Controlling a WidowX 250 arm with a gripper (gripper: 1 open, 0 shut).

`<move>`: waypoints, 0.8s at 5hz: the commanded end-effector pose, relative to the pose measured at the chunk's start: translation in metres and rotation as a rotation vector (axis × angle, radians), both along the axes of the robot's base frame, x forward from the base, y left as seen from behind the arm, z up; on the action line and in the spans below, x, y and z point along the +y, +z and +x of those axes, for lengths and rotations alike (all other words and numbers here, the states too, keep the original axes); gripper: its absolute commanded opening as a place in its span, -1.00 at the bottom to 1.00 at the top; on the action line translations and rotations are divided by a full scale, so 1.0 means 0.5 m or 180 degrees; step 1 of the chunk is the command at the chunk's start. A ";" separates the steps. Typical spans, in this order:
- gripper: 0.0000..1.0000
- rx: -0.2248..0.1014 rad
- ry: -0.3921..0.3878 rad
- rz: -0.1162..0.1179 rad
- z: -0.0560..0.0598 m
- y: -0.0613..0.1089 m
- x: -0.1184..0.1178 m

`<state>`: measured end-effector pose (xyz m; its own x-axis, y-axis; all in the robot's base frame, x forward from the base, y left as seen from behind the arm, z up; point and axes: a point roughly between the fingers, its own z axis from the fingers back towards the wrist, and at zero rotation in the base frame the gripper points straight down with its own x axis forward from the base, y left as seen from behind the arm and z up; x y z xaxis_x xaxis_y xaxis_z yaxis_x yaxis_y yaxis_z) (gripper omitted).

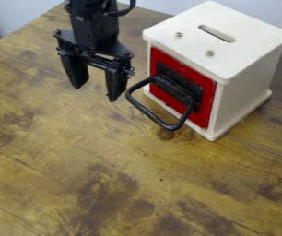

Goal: Close the drawer

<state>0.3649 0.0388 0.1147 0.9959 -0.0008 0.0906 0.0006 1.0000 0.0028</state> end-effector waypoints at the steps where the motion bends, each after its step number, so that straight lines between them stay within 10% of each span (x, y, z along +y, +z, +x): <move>1: 1.00 -0.0300 0.0243 0.0041 0.018 0.044 0.005; 4: 1.00 -0.0175 0.0620 0.0018 0.016 0.027 -0.014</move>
